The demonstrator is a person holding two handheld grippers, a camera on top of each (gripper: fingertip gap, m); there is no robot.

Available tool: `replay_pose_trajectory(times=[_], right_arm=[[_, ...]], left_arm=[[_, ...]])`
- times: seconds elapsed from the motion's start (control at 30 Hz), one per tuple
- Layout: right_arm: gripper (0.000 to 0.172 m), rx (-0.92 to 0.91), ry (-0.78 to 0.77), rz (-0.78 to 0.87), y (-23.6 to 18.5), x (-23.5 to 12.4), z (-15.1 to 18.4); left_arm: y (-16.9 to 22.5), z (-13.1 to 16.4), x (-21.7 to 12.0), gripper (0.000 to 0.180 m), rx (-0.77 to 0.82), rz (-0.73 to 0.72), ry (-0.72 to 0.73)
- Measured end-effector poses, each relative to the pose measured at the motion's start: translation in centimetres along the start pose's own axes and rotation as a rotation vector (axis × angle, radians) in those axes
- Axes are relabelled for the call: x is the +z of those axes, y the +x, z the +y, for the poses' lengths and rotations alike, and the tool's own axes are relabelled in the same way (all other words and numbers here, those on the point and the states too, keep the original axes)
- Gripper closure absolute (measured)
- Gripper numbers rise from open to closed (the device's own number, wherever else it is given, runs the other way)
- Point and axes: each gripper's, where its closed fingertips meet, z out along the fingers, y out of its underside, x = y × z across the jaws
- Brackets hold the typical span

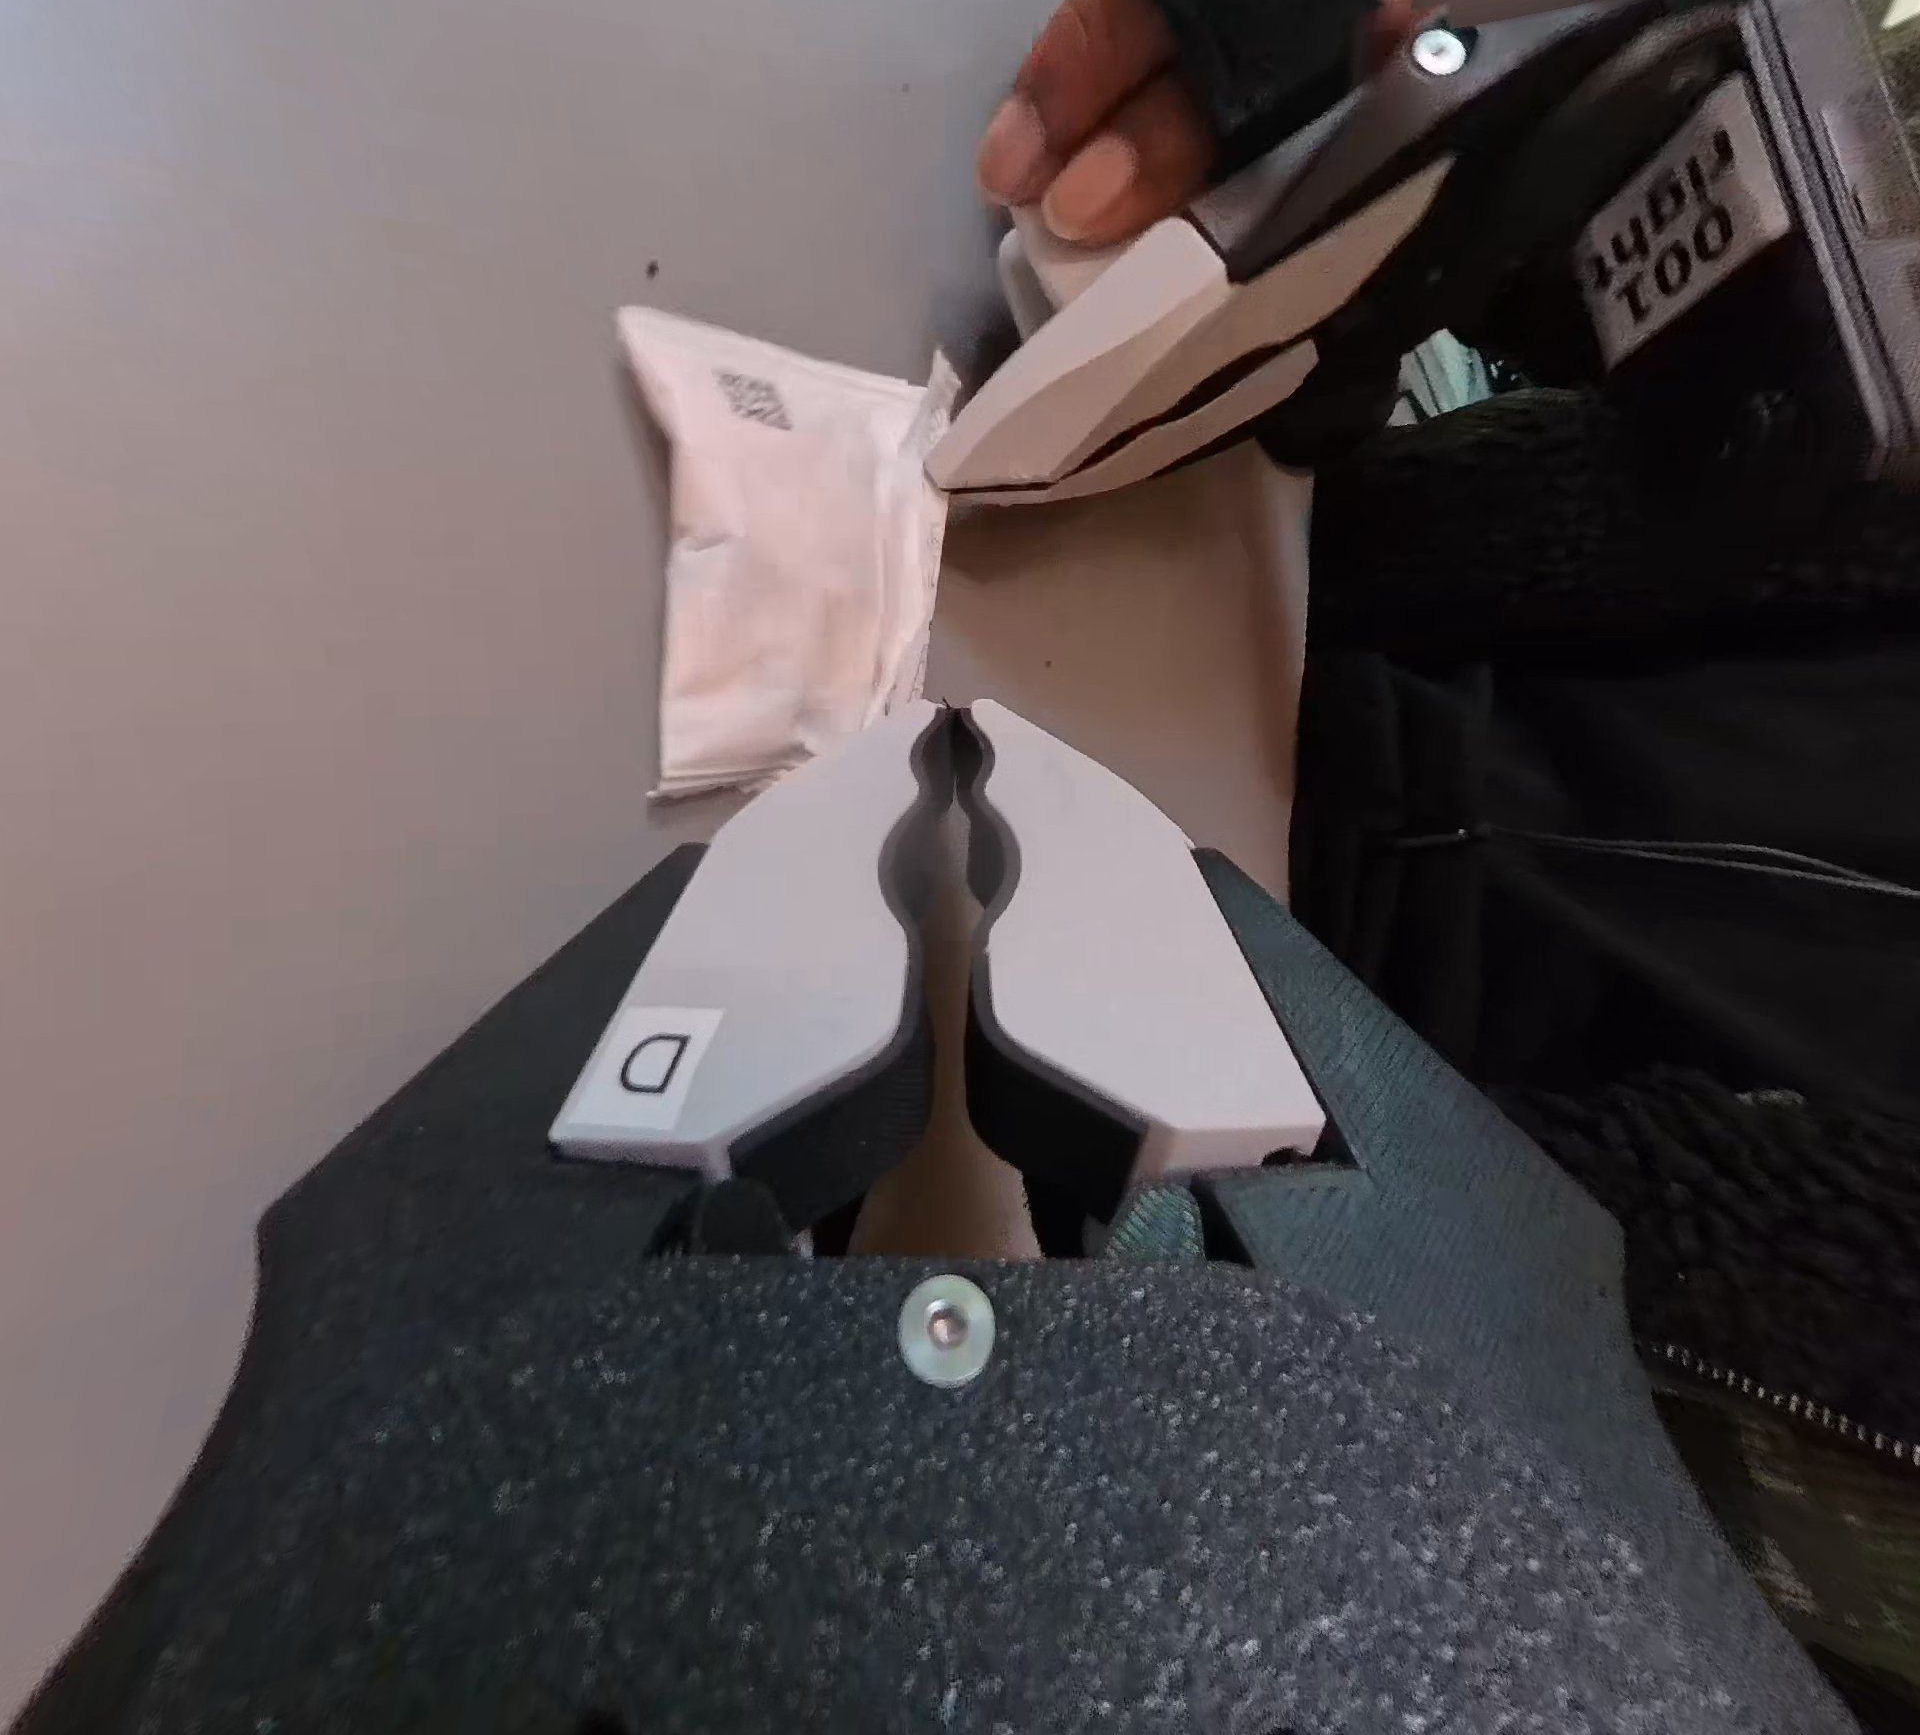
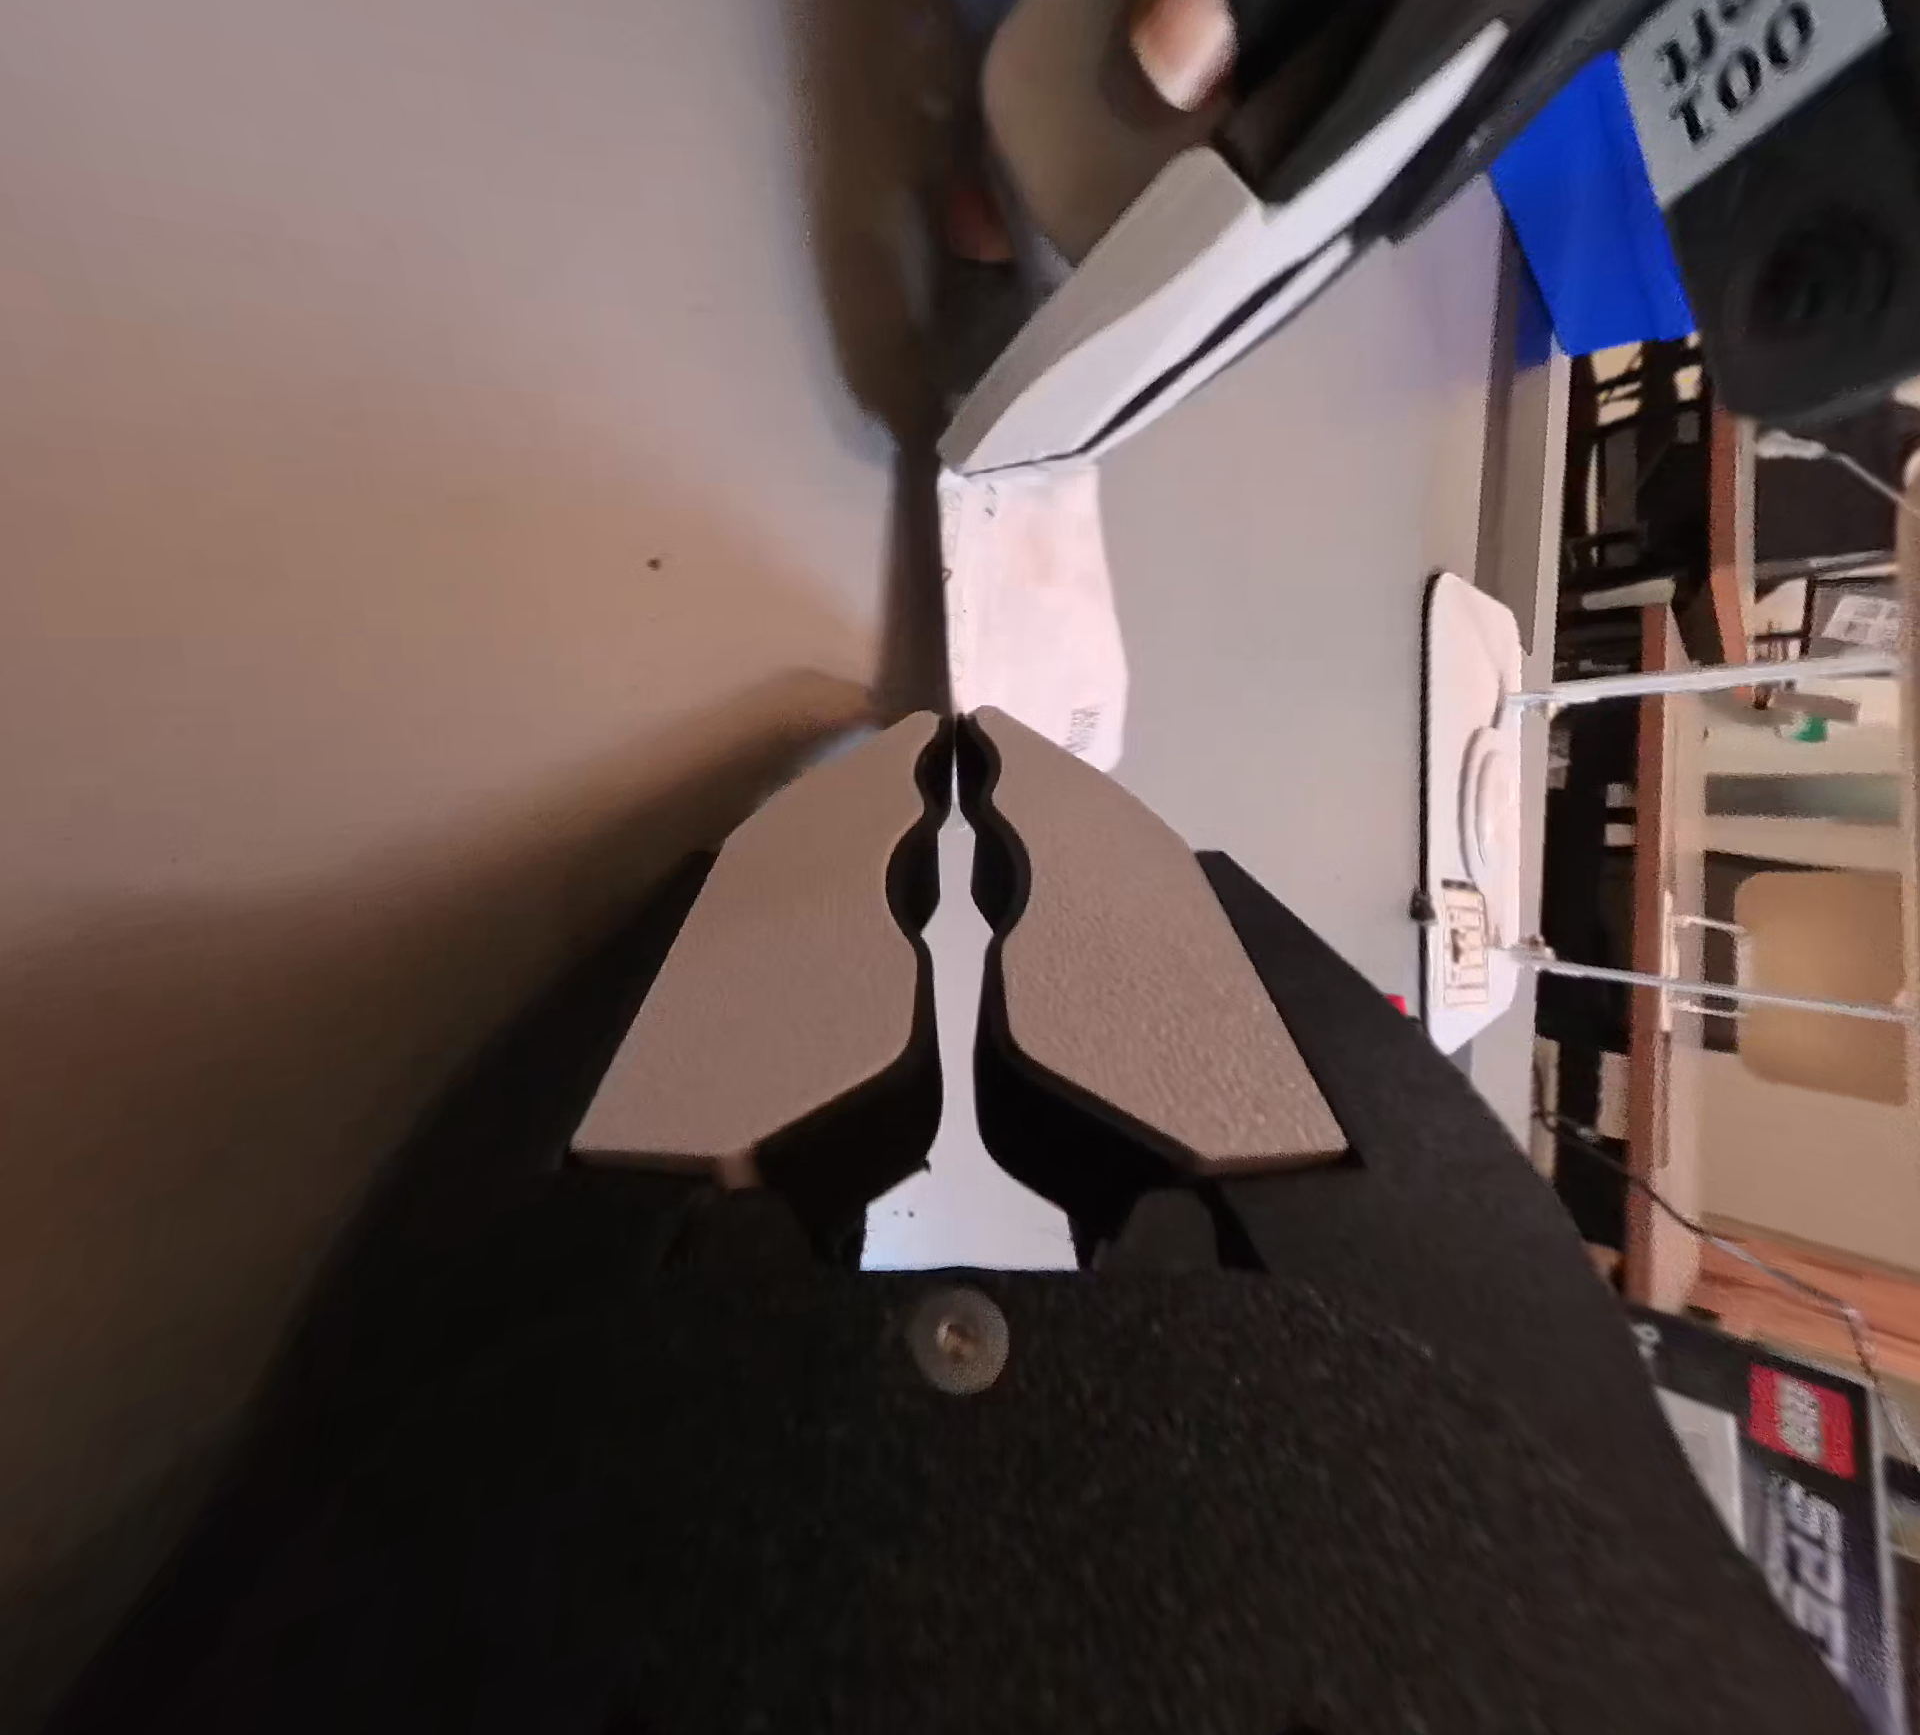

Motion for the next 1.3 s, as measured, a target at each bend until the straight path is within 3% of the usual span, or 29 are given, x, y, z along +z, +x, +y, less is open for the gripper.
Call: replay_pose_trajectory(times=[0.07, 0.17, 0.23, 0.3, 0.33, 0.37, 0.43, 0.53, 0.6, 0.77, 0.87, 0.93, 1.0, 1.07, 1.17, 1.23, 1.3], right_arm=[[0.172, 0.078, 0.025, 0.010, 1.0, -0.6, -0.2], [0.172, 0.316, 0.105, -0.041, 2.3, -1.7, -0.8], [0.172, 0.497, 0.147, -0.136, 2.8, -2.4, -1.1], [0.172, 0.641, 0.188, -0.245, 3.0, -3.0, -1.5], [0.172, 0.695, 0.189, -0.290, 3.1, -3.1, -1.5], [0.172, 0.734, 0.187, -0.328, 3.2, -3.3, -1.5], [0.172, 0.775, 0.177, -0.403, 3.0, -3.6, -1.4], [0.172, 0.785, 0.185, -0.484, 2.7, -4.0, -1.8], [0.172, 0.791, 0.195, -0.518, 2.5, -4.1, -2.0], [0.170, 0.835, 0.238, -0.517, 3.3, -4.1, -1.9], [0.146, 0.827, 0.291, -0.466, 4.3, -4.3, -2.3], [0.139, 0.811, 0.309, -0.415, 5.2, -4.2, -2.6], [0.143, 0.804, 0.290, -0.392, 5.9, -3.4, -2.7], [0.168, 0.789, 0.256, -0.406, 6.1, -2.6, -2.6], [0.171, 0.837, 0.252, -0.432, 7.8, -2.3, -2.0], [0.172, 0.872, 0.228, -0.408, 10.1, -1.7, -0.6], [0.172, 0.934, 0.209, -0.449, 12.3, -0.8, 1.0]], left_arm=[[0.6, -1.0, -1.0, 0.180, 0.093, -0.048, 0.070], [1.9, -2.9, -2.9, 0.180, 0.378, -0.230, 0.198], [3.2, -4.0, -3.8, 0.180, 0.561, -0.333, 0.272], [3.3, -4.4, -4.0, 0.180, 0.639, -0.409, 0.284], [3.2, -4.6, -3.7, 0.133, 0.647, -0.420, 0.282], [2.9, -4.3, -3.2, 0.118, 0.633, -0.411, 0.251], [2.5, -4.3, -2.7, 0.112, 0.624, -0.403, 0.257], [2.4, -4.3, -2.2, 0.130, 0.676, -0.419, 0.253], [2.3, -3.9, -1.8, 0.168, 0.692, -0.423, 0.208], [2.5, -3.3, -1.6, 0.174, 0.546, -0.326, 0.178], [2.1, -3.7, -2.7, 0.174, 0.373, -0.224, 0.236], [2.2, -4.0, -3.4, 0.174, 0.276, -0.112, 0.281], [2.5, -4.4, -3.8, 0.175, 0.247, -0.039, 0.315], [2.4, -4.7, -4.1, 0.175, 0.232, -0.017, 0.328], [1.5, -6.4, -5.7, 0.162, 0.188, -0.053, 0.483], [-0.2, -7.1, -7.2, 0.137, 0.206, -0.182, 0.564], [-2.2, -7.6, -8.9, 0.138, 0.230, -0.358, 0.613]])
